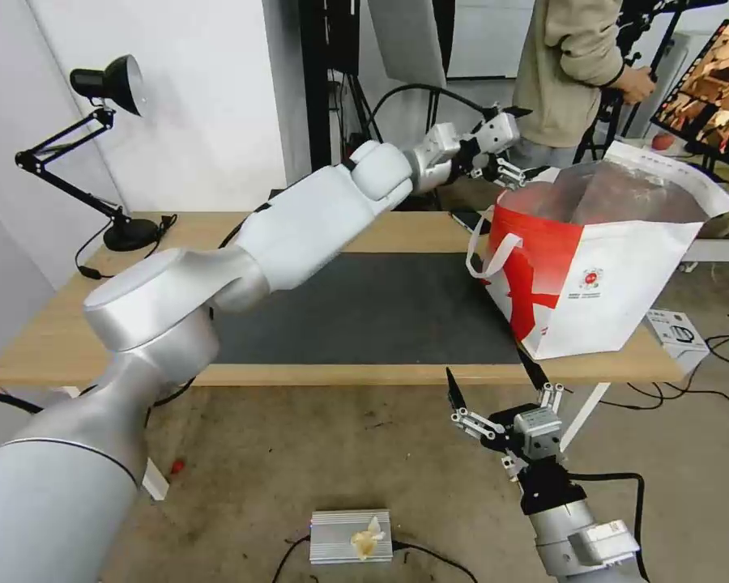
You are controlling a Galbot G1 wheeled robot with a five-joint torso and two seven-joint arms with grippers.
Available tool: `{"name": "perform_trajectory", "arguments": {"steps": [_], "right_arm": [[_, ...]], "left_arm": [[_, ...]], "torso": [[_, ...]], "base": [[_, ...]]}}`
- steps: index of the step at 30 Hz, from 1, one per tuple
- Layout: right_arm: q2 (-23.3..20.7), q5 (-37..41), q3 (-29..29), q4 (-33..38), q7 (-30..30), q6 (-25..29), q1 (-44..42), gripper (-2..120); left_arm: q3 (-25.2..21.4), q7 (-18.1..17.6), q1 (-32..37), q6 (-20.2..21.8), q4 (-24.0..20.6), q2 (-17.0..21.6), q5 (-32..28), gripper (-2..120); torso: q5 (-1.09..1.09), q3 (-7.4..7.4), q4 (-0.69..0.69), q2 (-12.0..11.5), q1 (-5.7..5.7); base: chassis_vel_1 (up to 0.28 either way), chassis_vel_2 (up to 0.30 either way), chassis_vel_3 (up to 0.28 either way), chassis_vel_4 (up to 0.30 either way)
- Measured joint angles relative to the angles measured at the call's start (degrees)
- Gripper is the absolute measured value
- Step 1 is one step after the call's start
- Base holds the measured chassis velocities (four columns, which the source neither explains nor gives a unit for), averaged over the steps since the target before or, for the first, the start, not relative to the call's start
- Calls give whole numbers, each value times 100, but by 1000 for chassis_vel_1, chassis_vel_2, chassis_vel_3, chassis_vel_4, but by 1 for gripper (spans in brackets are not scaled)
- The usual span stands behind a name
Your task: Pick up the trash from the table and place it into the takeout bag.
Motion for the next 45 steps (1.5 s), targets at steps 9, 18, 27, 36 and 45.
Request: {"name": "perform_trajectory", "arguments": {"steps": [9, 18, 27, 36, 45], "right_arm": [[0, 0, 1, 0, 0, 0, 0, 100], [0, 0, 0, 0, 0, 0, 0, 100], [0, 0, 0, 0, 0, 0, 0, 100], [0, 0, 0, 0, 0, 0, 0, 100], [0, 0, 0, 0, 0, 0, 0, 100]], "left_arm": [[-53, -304, 538, 222, -907, 522, -822, 100], [-154, -529, 1186, 62, -1605, 985, -1532, 100], [-288, -710, 1782, -405, -1991, 1136, -1582, 100], [-412, -547, 2200, -726, -2312, 1445, -1593, 97], [-630, -545, 2769, -908, -3081, 2240, -1499, 95]], "torso": [[0, 0, -1, 1, 0], [0, 0, 0, 0, 0], [0, 0, -1, 1, 0], [0, 0, -1, 1, 0], [-1, 0, 0, 1, 0]], "base": [[0, 0, 0, 0], [0, 0, 0, 0], [0, 0, 0, 0], [0, 0, 0, 0], [0, 0, 0, 0]]}}
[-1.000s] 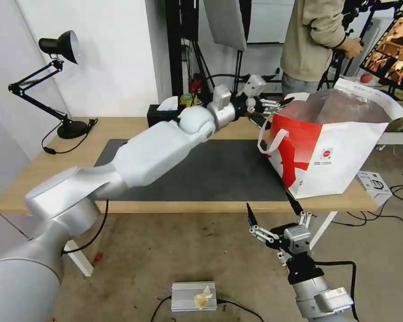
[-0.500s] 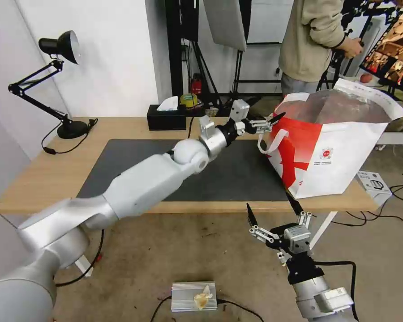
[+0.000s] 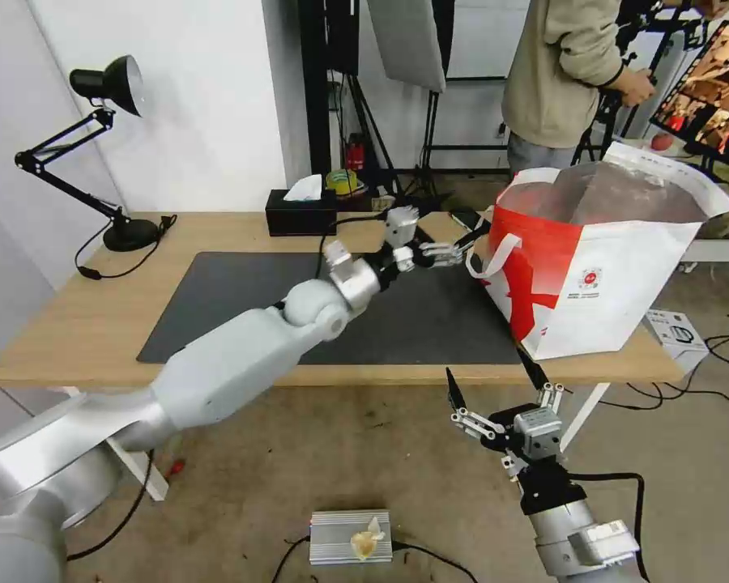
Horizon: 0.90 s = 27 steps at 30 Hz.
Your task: Pick up the trash from the table and place it into the takeout bag.
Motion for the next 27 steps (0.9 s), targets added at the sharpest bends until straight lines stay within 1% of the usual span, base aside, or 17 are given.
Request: {"name": "perform_trajectory", "arguments": {"steps": [2, 4, 6, 7, 9, 10, 13, 14, 17, 18, 21, 22, 24, 25, 27], "right_arm": [[0, 0, 1, 0, 0, 0, 0, 100], [0, 0, 0, 0, 0, 0, 0, 100], [0, 0, 0, 0, 0, 0, 0, 100], [0, 0, 0, 0, 0, 0, 0, 100], [0, 0, 0, 0, 0, 0, 0, 100], [0, 0, 0, 0, 0, 0, 0, 100], [0, 0, 0, 0, 0, 0, 0, 100], [0, 0, 0, 0, 0, 0, 0, 100], [0, 0, 0, 0, 0, 0, 0, 100], [0, 0, 0, 0, 0, 0, 0, 100], [0, 0, 1, 0, 0, 0, 0, 100], [0, 0, 1, 0, 0, 0, 0, 100], [0, 0, 0, 0, 0, 0, 0, 100], [0, 0, 0, 0, 0, 0, 0, 100], [0, 0, 0, 0, 0, 0, 0, 100]], "left_arm": [[-225, -5, 286, -1, -276, 271, 98, 94], [-429, -6, 513, -2, -449, 477, 185, 94], [-470, -6, 556, -2, -483, 512, 198, 93], [-671, -6, 751, -2, -625, 642, 241, 93], [-873, -9, 980, -2, -759, 748, 287, 93], [-873, -9, 980, -2, -759, 748, 287, 93], [-1238, -15, 1429, 5, -928, 877, 389, 93], [-1238, -15, 1429, 5, -928, 877, 389, 93], [-1524, -13, 1782, 9, -1042, 935, 481, 93], [-1524, -13, 1782, 9, -1042, 935, 481, 93], [-1853, -10, 2239, 16, -1263, 990, 606, 93], [-1853, -10, 2239, 16, -1263, 990, 606, 93], [-2069, -15, 2557, 20, -1448, 1018, 679, 93], [-2069, -15, 2557, 20, -1448, 1018, 679, 93], [-2280, -29, 2830, 22, -1592, 1046, 760, 93]], "torso": [[0, 0, -1, 0, 0], [0, -1, 0, 0, 0], [0, 0, 1, 0, 0], [0, 0, 1, -1, 0], [0, -1, 0, -1, 0], [0, -1, 0, -1, 0], [1, 0, 0, -1, 0], [1, 0, 0, -1, 0], [1, 0, 0, -1, 0], [1, 0, 0, -1, 0], [1, 0, -1, -1, 0], [1, 0, -1, -1, 0], [0, 0, 0, 0, 0], [0, 0, 0, 0, 0], [1, 0, -1, 0, 0]], "base": [[0, 0, 0, 0], [0, 0, 0, 0], [0, 0, 0, 0], [0, 0, 0, 0], [0, 0, 0, 0], [0, 0, 0, 0], [0, 0, 0, 0], [0, 0, 0, 0], [0, 0, 0, 0], [0, 0, 0, 0], [0, 0, 0, 0], [0, 0, 0, 0], [0, 0, 0, 0], [0, 0, 0, 0], [0, 0, 0, 0]]}}
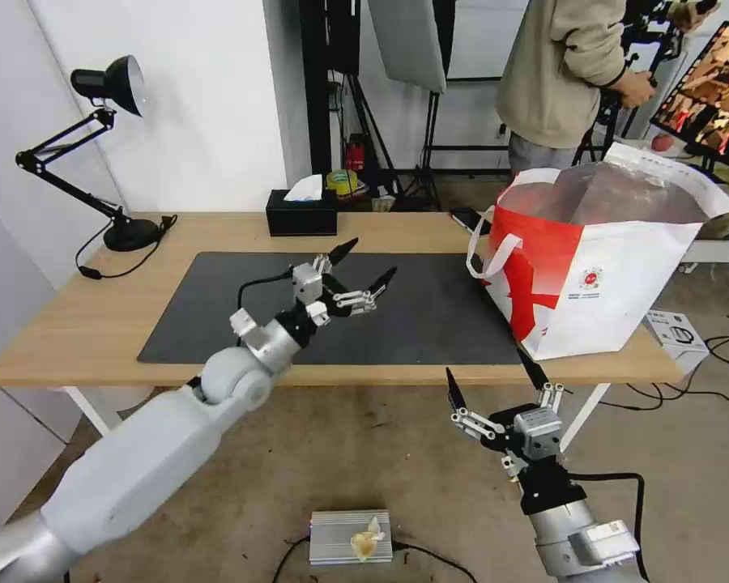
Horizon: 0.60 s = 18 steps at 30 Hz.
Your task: Pick up the trash from the table and place it into the takeout bag.
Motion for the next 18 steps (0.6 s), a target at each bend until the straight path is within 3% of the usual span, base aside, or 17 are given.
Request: {"name": "perform_trajectory", "arguments": {"steps": [3, 10, 18], "right_arm": [[0, 0, 0, 0, 0, 0, 0, 100], [0, 0, 0, 0, 0, 0, 0, 100], [0, 0, 0, 0, 0, 0, 0, 100]], "left_arm": [[-229, -3, 304, 6, -151, 30, 91, 93], [-1253, 0, 1546, 24, -661, -57, 441, 93], [-1669, 17, 2109, -44, -848, -215, 663, 93]], "torso": [[0, 0, 0, 0, 0], [0, 0, 2, 0, 0], [1, 0, 0, 0, 0]], "base": [[0, 0, 0, 0], [0, 0, 0, 0], [0, 0, 0, 0]]}}
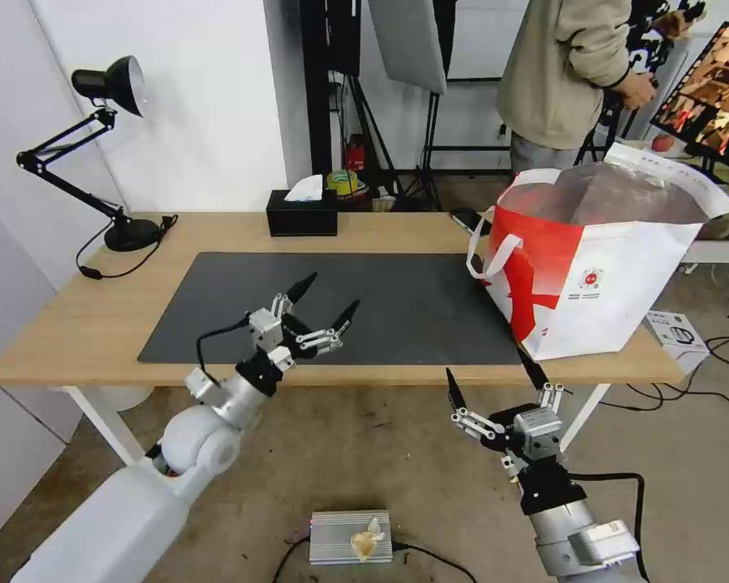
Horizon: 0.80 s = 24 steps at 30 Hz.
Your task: Pick up the trash from the table and place it into the takeout bag.
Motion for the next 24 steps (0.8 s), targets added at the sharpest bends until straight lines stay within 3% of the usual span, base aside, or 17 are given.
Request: {"name": "perform_trajectory", "arguments": {"steps": [9, 17, 24], "right_arm": [[0, 0, 0, 0, 0, 0, 0, 100], [0, 0, 0, 0, 0, 0, 0, 100], [0, 0, 0, 0, 0, 0, 0, 100]], "left_arm": [[-556, 58, 850, -106, -217, -599, 464, 93], [-1613, 447, 2033, -214, -449, -1345, 1112, 94], [-2070, 626, 2436, -329, -492, -1633, 1435, 97]], "torso": [[0, 0, 0, 0, 0], [0, 0, 1, 0, 0], [0, 0, 1, 0, 0]], "base": [[0, 0, 0, 0], [0, 0, 0, 0], [0, 0, 0, 0]]}}
